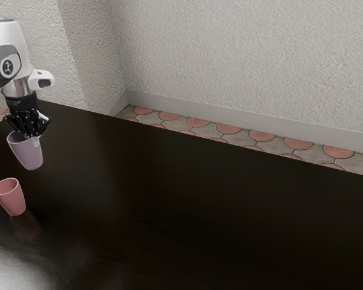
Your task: Place the right cup onto the left cup
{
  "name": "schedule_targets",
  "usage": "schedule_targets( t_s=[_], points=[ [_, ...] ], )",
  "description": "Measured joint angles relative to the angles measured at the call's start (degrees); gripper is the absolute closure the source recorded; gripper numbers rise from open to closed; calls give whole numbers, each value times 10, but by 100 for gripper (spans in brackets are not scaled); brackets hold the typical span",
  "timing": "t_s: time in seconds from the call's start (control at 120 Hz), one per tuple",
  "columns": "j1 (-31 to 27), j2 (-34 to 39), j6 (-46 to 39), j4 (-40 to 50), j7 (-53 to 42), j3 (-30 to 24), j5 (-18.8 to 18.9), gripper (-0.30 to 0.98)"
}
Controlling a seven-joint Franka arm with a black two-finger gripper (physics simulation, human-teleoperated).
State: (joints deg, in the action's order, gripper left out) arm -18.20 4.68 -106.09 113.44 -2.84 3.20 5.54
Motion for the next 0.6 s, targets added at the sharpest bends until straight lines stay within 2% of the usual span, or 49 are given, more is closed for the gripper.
schedule_targets(
  t_s=[0.6],
  points=[
    [-61, -7, 15, -2, 7, 2, 5, 79]
  ],
)
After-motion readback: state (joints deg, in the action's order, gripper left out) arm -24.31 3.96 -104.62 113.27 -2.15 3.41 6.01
